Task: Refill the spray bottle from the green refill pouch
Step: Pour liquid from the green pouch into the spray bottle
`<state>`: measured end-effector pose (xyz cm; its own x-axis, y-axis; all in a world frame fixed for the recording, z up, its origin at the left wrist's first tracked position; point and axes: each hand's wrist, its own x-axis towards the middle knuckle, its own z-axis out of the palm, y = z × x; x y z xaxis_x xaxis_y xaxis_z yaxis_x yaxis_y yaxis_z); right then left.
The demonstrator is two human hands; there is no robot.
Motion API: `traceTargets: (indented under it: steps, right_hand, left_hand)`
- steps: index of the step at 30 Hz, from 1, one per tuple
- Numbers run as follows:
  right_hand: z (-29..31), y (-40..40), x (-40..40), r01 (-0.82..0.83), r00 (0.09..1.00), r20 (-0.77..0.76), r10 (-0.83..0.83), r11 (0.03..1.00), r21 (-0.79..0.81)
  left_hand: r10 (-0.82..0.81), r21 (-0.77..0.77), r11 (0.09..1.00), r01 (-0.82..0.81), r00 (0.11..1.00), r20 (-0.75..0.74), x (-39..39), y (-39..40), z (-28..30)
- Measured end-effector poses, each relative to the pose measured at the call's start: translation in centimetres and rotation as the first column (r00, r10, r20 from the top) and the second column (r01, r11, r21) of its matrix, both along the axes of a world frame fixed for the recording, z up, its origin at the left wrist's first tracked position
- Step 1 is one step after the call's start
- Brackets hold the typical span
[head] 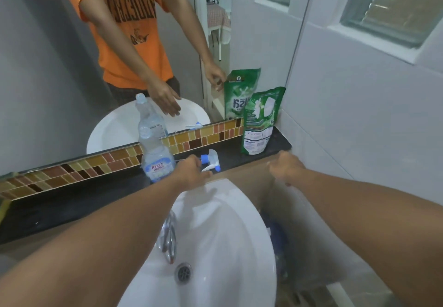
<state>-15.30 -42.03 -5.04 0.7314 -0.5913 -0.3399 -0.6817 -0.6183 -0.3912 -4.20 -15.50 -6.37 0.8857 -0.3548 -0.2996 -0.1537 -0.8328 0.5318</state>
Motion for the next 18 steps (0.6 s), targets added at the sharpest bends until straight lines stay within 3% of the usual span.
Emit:
traceTargets:
  steps: [12, 18]
  right_hand:
    - [-0.3, -6.1, 2.2, 0.017, 0.999, 0.031, -0.018, 0.999, 0.028]
    - [-1.4, -8.1, 5.0, -0.03, 0.997, 0.071, 0.025, 0.997, 0.068]
  left_hand:
    - [-0.021, -0.109, 0.994, 0.015, 0.998, -0.053, 1.8, -8.4, -0.4]
    - [-0.038, -0.098, 0.994, 0.037, 0.999, -0.007, 3.2, -12.0, -0.5]
